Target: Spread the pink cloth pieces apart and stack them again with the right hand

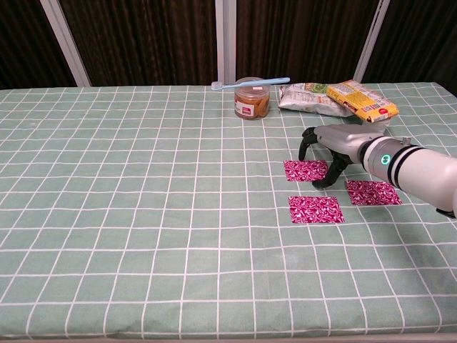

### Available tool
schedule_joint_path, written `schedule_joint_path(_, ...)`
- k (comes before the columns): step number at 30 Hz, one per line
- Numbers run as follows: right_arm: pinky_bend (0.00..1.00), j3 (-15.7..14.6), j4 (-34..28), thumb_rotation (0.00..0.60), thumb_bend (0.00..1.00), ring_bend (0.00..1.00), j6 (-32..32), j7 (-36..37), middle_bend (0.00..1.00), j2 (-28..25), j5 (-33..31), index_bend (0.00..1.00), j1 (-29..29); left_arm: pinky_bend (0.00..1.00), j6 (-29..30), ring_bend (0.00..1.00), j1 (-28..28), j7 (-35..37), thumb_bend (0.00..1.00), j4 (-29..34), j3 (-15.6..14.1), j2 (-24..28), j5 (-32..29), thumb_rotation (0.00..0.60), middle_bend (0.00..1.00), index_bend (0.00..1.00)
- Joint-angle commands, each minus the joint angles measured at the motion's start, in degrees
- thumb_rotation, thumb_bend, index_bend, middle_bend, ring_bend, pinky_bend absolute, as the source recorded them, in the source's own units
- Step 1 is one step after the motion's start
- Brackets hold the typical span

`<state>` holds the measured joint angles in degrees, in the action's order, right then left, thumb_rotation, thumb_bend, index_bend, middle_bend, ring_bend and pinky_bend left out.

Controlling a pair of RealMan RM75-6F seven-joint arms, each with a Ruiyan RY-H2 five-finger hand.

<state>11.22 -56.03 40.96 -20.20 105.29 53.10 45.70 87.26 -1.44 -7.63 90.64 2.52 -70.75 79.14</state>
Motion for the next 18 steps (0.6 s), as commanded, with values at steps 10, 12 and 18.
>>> schedule_joint_path(10, 0.00, -0.5, -8.6, 0.590, 0.17, 0.00, 4.2, 1.3, 0.05, -5.8, 2.3, 0.37, -2.9, 0.13, 0.1, 0.11, -0.1, 0.2, 0.16, -0.1, 0.0, -0.1, 0.3, 0.600, 0.15, 0.22)
schedule_joint_path(12, 0.00, -1.0, -12.3, 0.593, 0.17, 0.00, 5.7, 1.1, 0.05, -8.0, 2.6, 0.37, -4.1, 0.13, 0.0, 0.11, 0.0, 0.3, 0.16, -0.2, 0.0, -0.1, 0.3, 0.600, 0.15, 0.22)
schedule_joint_path(18, 0.00, -2.7, -23.3, 0.597, 0.17, 0.00, 9.1, 0.1, 0.05, -13.7, 1.4, 0.37, -7.5, 0.13, -0.5, 0.11, 0.5, 0.5, 0.16, -0.6, 0.2, -0.4, 0.6, 0.600, 0.15, 0.22)
